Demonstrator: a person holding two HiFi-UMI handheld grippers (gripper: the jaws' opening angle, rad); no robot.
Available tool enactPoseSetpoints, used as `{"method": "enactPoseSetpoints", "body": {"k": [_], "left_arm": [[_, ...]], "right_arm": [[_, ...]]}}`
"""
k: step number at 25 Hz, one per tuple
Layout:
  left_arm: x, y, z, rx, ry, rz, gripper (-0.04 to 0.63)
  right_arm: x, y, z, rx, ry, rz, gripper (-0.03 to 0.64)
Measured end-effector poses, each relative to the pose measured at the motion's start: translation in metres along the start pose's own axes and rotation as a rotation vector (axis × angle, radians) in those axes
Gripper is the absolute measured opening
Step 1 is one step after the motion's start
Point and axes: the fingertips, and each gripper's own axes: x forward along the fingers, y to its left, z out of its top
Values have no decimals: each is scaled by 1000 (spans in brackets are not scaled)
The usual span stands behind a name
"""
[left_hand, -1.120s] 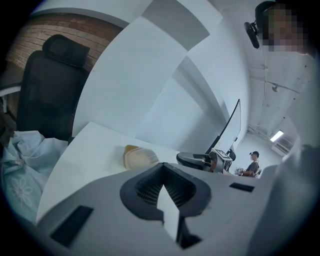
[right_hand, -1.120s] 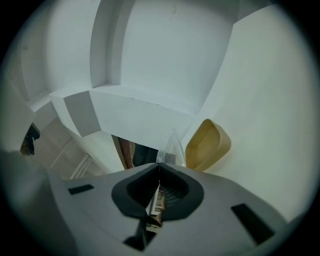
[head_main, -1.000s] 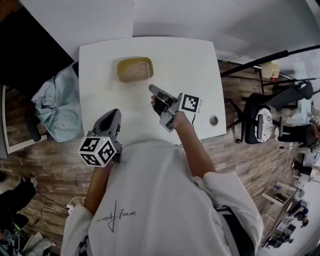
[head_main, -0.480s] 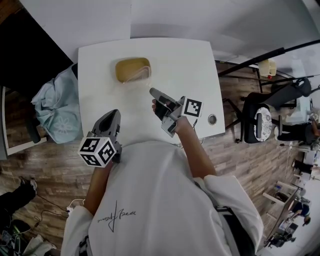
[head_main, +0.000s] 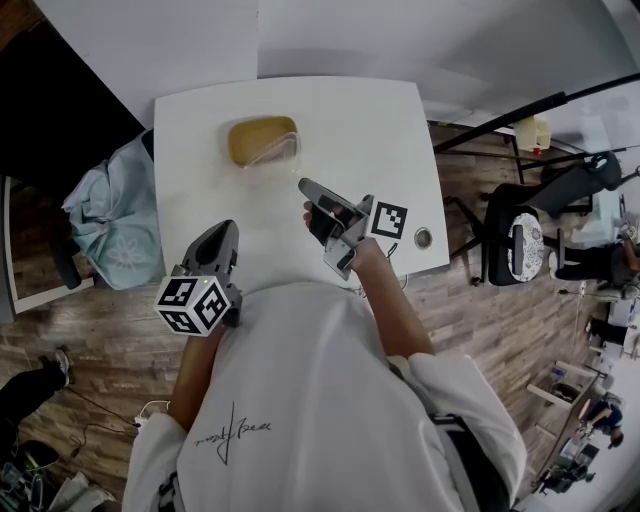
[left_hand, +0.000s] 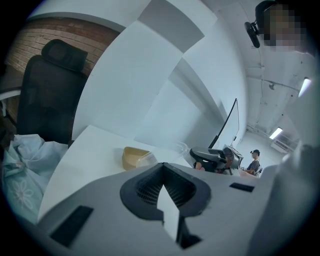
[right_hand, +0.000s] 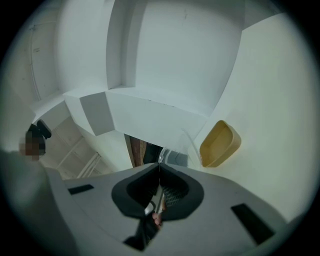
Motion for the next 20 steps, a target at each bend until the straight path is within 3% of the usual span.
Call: {"method": "enactPoseSetpoints", "body": {"k": [20], "left_arm": [[0,2,-2,-6,6,-9,8]], "right_arm": [[-12,43,3,-38,-36,58,12]]}}
